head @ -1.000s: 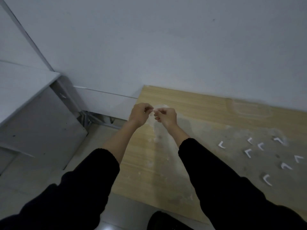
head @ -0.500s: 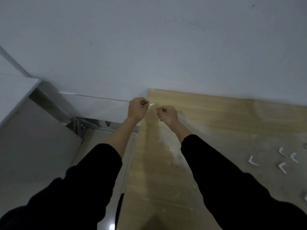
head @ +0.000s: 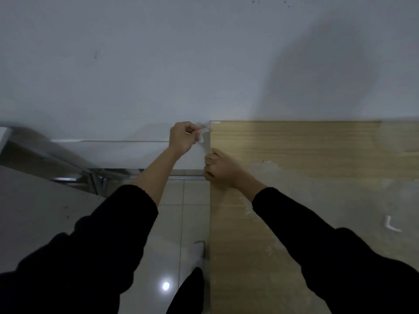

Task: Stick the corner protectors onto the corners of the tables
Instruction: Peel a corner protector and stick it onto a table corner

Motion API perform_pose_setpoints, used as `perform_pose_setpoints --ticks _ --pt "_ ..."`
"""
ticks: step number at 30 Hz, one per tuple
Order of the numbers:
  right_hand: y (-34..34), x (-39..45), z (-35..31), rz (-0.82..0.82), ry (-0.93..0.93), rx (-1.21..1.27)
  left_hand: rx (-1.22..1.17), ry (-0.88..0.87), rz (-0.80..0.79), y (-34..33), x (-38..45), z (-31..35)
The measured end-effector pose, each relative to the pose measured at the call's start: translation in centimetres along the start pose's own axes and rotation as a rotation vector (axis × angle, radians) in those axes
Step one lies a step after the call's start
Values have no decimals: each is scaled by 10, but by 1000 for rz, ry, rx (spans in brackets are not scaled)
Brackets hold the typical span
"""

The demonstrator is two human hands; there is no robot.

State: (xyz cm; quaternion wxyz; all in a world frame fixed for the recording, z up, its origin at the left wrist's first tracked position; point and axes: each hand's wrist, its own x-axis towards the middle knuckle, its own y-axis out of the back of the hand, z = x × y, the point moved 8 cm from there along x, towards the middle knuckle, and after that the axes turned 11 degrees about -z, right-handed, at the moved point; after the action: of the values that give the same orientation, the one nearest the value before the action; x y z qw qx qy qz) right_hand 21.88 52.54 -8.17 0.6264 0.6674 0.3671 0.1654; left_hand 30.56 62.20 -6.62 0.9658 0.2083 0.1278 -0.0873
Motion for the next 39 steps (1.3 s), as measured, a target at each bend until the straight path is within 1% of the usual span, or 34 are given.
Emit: perform_pose_setpoints --ticks 2,4,8,12,16,18,21,25,31,34,39 --pt "2 3 -2 46 31 -19 -17 12 -10 3 5 -5" --pt "0 4 -6 44 37 2 -33 23 -12 4 9 -10" --pt "0 12 -9 71 -2 18 -65 32 -18 0 12 -15" --pt "-6 8 -9 64 -47 45 -85 2 -20 -2 14 -13" --pt "-10 7 -17 58 -39 66 -108 -10 2 -6 18 -14" --pt "-13 4 -20 60 -29 83 -125 0 37 -7 21 -18" --pt "-23 3 -21 -4 -28 91 -162 21 56 -9 26 -20" --pt "-19 4 -21 23 -36 56 -192 42 57 -11 36 -20" --pt "-19 4 -20 21 -41 47 -124 40 57 -15 53 -16" --pt "-24 5 -19 9 -30 52 -135 62 27 -20 58 -13" --pt "-19 2 -18 21 -52 81 -133 154 -67 -26 64 -9"
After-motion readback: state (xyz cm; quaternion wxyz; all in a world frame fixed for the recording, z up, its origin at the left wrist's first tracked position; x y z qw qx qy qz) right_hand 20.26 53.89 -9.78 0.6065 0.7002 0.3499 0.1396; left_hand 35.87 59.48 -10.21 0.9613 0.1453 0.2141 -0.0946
